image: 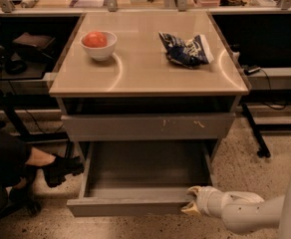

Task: Open middle drawer

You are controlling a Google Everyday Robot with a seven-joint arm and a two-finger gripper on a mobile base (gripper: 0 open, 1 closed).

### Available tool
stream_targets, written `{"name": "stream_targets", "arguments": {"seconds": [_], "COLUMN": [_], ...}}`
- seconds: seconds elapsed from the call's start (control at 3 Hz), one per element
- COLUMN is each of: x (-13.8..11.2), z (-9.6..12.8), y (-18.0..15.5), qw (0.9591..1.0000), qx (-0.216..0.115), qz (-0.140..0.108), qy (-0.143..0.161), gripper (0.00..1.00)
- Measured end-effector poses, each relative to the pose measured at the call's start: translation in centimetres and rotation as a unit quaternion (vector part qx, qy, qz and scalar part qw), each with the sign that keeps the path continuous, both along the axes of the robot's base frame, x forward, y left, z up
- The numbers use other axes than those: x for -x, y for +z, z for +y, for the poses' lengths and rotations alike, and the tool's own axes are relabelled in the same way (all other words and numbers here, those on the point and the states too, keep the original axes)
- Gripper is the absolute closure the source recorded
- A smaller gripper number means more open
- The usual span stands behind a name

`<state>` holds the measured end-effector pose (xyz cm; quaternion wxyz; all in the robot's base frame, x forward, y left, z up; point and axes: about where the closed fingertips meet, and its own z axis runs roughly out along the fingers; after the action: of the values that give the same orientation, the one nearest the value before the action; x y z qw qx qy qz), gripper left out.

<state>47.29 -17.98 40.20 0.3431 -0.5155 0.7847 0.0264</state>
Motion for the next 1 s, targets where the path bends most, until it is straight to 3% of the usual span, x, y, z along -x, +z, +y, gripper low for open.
{"name": "stream_targets", "arguments": {"seconds": [1.0], "x": [1.5], "z": [-0.1], "y": [0.4], "qw": [0.9999], "qx": [-0.013], "qz": [-0.01], "qy": [-0.005], "gripper": [1.0]}}
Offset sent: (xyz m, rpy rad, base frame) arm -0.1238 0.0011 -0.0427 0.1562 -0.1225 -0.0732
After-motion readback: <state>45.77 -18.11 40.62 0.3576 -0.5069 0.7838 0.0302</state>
